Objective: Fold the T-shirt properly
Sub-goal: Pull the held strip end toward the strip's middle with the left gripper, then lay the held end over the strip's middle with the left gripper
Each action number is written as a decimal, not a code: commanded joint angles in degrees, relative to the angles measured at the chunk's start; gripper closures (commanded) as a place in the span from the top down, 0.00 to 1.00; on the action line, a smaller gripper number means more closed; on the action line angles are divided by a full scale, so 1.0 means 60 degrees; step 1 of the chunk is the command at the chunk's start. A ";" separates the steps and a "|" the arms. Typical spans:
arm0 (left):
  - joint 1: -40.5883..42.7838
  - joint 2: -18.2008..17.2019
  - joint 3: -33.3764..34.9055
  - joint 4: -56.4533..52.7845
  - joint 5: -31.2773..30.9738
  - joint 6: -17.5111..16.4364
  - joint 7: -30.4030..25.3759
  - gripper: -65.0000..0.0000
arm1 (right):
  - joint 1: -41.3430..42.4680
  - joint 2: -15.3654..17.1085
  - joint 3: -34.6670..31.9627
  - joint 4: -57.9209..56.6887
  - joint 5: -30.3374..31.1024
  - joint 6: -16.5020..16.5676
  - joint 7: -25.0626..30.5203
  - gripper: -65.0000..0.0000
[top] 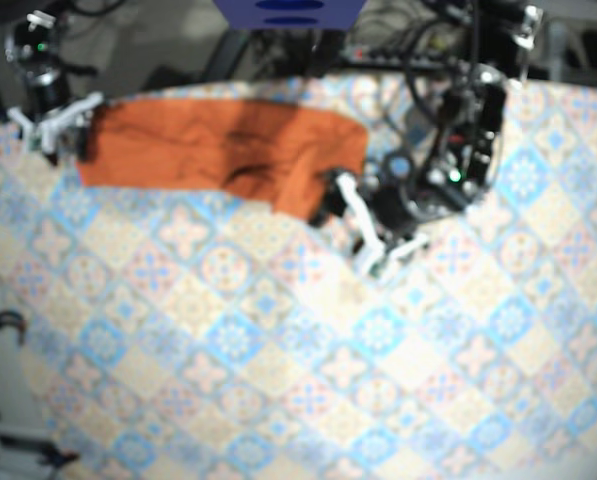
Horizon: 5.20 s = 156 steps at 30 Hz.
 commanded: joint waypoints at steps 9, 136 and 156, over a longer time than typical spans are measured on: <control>-0.0041 0.0021 -0.1164 -0.3898 -0.4409 -0.0092 -0.0173 0.74 | -0.0062 0.0112 0.0055 0.0182 0.0149 -0.0031 0.0236 0.44; -0.1257 0.0563 0.3539 -0.3429 -0.3969 0.0157 -0.1170 0.00 | -0.0224 0.0039 0.0026 0.0079 0.0149 -0.0031 0.0221 0.44; -0.1901 0.0710 0.5019 -0.3502 -0.3325 0.0157 -0.1067 0.00 | -0.0194 -0.0283 0.0026 0.0064 0.0149 -0.0031 0.0236 0.44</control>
